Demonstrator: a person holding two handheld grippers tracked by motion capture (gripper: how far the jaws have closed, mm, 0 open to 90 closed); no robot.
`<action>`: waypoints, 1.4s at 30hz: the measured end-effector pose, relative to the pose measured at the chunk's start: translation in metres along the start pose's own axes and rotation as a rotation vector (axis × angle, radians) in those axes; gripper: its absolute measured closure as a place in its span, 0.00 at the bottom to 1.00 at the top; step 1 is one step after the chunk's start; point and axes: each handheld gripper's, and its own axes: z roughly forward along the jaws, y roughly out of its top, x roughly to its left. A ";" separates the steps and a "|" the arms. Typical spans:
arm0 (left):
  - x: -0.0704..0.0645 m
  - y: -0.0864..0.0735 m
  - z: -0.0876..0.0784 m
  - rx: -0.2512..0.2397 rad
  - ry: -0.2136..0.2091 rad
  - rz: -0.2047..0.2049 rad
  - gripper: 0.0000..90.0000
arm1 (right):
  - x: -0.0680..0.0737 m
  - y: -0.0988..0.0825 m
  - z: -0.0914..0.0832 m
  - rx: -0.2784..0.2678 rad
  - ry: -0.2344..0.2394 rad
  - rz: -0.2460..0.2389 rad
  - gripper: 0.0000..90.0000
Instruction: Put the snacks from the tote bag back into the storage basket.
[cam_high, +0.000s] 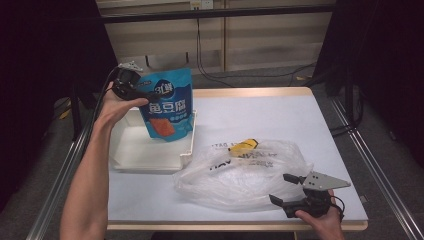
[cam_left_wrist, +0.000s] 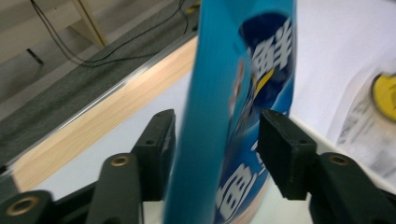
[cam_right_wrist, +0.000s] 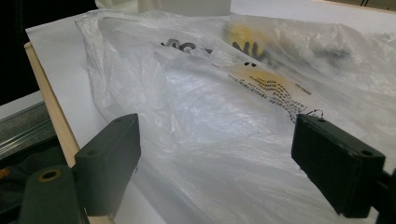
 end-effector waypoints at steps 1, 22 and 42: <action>0.000 -0.001 0.000 -0.007 0.008 -0.011 0.48 | -0.001 0.000 0.000 -0.003 0.001 0.004 0.18; -0.002 -0.010 -0.005 -0.003 0.057 -0.094 0.04 | -0.005 0.001 0.001 -0.015 0.005 0.008 0.17; -0.039 -0.043 -0.048 -0.117 0.144 -0.120 0.07 | -0.003 0.003 -0.001 -0.024 -0.029 0.005 0.17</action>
